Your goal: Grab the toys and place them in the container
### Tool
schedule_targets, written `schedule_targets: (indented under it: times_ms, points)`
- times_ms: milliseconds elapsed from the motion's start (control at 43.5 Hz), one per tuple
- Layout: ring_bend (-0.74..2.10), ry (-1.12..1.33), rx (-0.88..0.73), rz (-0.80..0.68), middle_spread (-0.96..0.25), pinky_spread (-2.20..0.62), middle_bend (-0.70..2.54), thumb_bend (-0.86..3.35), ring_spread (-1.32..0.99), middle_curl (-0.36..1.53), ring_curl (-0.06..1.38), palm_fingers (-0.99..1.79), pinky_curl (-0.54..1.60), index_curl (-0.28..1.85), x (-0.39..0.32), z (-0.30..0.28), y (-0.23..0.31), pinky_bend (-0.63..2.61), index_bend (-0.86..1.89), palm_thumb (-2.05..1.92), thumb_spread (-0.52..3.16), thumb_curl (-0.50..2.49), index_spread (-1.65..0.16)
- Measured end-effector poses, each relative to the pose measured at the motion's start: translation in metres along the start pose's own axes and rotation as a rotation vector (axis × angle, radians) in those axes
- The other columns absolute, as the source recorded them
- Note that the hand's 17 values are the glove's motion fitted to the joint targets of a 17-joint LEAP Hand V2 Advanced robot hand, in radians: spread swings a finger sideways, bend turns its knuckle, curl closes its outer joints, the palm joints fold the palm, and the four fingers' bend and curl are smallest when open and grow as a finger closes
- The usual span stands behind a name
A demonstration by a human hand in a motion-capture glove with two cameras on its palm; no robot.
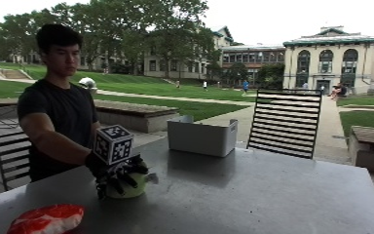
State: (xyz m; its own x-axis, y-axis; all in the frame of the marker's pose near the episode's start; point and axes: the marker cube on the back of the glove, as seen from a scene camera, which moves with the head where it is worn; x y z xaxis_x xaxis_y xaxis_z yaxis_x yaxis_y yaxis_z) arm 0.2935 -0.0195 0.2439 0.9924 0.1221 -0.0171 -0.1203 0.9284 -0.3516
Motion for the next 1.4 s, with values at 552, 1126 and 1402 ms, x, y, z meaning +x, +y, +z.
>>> schedule_targets:
  times_ms: [552,1126,1402]
  points:
    - [1.14,-0.043,0.137,0.061,-0.21,-0.42,0.67,0.65,-0.33,0.5,0.52,0.99,0.31,0.03,0.001,0.009,0.005,1.14,0.2,1.02,1.29,0.59,-0.31]
    - [1.09,-0.112,0.247,0.147,-0.3,-0.45,0.76,0.37,-0.38,0.55,0.5,1.0,0.38,0.24,-0.023,-0.124,0.032,0.97,0.54,0.64,0.95,0.72,-0.3]
    - [1.07,-0.052,0.375,0.098,-0.39,-0.46,0.67,0.28,-0.43,0.56,0.49,1.0,0.39,0.26,-0.113,-0.219,0.053,0.98,0.5,0.64,0.71,0.82,-0.35]
